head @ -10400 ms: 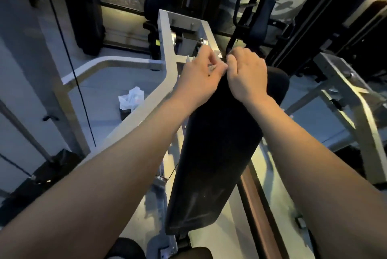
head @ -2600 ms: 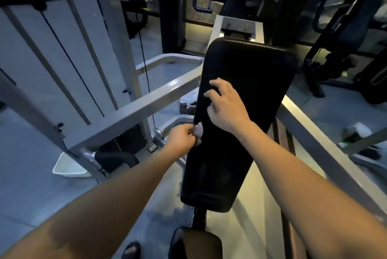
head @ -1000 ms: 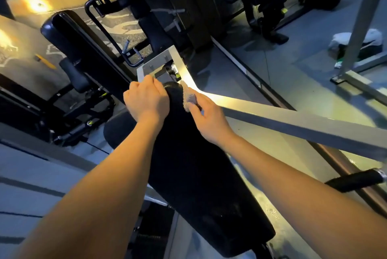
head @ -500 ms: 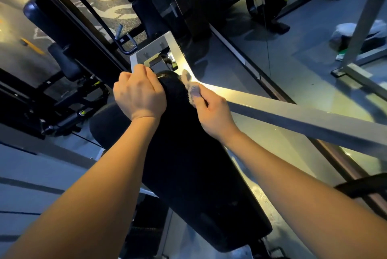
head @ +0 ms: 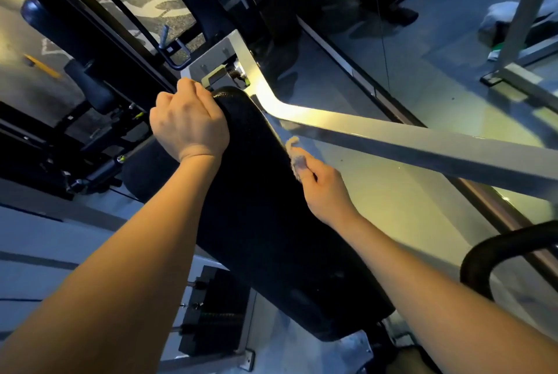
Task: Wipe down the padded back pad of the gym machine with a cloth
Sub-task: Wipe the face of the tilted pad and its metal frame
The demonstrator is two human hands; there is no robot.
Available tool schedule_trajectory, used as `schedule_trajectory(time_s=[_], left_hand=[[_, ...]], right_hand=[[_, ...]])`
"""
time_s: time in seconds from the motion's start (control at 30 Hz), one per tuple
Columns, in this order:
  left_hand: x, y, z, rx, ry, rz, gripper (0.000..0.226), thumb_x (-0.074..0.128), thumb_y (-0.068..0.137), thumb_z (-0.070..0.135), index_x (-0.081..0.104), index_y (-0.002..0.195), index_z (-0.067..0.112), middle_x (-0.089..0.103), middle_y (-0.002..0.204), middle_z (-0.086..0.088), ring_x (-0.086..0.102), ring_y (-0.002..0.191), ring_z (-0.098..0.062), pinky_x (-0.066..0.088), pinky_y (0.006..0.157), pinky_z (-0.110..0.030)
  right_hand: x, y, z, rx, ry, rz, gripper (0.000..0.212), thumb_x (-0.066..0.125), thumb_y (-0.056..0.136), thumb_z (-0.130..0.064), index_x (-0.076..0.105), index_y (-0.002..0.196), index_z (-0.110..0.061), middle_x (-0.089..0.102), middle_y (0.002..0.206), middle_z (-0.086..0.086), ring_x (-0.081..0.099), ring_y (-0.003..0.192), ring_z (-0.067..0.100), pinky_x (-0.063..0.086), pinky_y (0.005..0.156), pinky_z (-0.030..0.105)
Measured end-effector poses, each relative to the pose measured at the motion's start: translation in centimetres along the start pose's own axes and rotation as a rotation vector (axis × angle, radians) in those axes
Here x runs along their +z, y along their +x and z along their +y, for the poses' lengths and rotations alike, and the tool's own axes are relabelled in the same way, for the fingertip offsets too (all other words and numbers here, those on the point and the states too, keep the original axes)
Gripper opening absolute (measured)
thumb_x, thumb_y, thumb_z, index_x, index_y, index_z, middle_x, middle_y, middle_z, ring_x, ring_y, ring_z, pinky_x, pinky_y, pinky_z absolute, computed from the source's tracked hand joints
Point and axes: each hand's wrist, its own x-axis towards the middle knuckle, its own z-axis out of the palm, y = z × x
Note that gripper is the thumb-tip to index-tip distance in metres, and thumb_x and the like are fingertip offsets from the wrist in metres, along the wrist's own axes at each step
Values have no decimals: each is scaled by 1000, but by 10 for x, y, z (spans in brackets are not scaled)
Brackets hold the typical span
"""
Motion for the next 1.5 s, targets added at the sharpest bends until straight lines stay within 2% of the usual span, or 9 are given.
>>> schedule_trajectory(time_s=[0.1,0.3,0.57,0.73,0.9,1.03,1.17,1.37,1.5], left_hand=[[-2,-1,2,-12,17,-14,35,34,103,31,62,100,10,57,89,-14,52,90,-34,33,80,-40],[1,0,-1,-36,31,-16,36,33,102,32,62,101,10,62,95,-18,49,84,-33,31,75,-39],[1,1,-2,-30,30,-19,35,32,100,33,61,100,12,53,85,-9,40,79,-26,29,74,-37],[0,1,-1,-2,29,-28,35,31,100,34,58,95,12,53,83,-9,47,82,-30,28,74,-37],[3,0,-6,70,39,-15,34,33,102,35,56,89,13,42,76,-4,33,76,-24,22,71,-35],[2,3,-5,96,73,-20,33,35,101,36,57,92,13,45,77,-6,39,79,-27,22,71,-36],[-6,1,1,136,84,-86,27,31,101,33,52,96,16,54,88,-9,50,96,-33,30,81,-40],[-6,-17,20,714,141,-10,20,51,93,22,62,103,9,61,111,-12,51,110,-34,33,99,-45],[13,-63,36,1042,226,-179,23,47,91,24,64,87,10,67,88,-8,57,97,-32,34,105,-46]], right_hand=[[0,1,-1,43,38,-18,29,44,110,-28,72,111,-38,56,66,-24,52,65,1,39,67,25],[14,62,-77,-131,65,20,35,45,110,-25,61,141,-19,69,110,-1,57,98,10,42,79,9],[-1,-16,49,115,-146,-11,38,41,108,-15,67,135,-25,74,121,-1,66,110,24,48,89,28],[10,31,-26,-12,-59,67,32,41,109,-21,53,79,-24,53,70,-7,51,68,7,39,60,22],[16,-1,-7,-150,-131,121,29,39,112,-19,62,128,-25,61,93,-11,47,76,8,41,71,26],[2,-60,64,14,-150,91,26,42,110,-13,66,119,-15,69,115,-6,62,96,8,45,87,10],[3,-46,61,163,-181,65,31,44,106,-11,69,123,-15,72,106,3,63,97,24,44,83,27],[7,-22,6,-30,-79,46,29,43,108,-31,62,129,-27,72,115,3,67,110,21,51,95,33],[1,-75,58,262,-161,46,28,45,104,-14,65,116,2,70,108,20,60,88,23,37,73,28]])
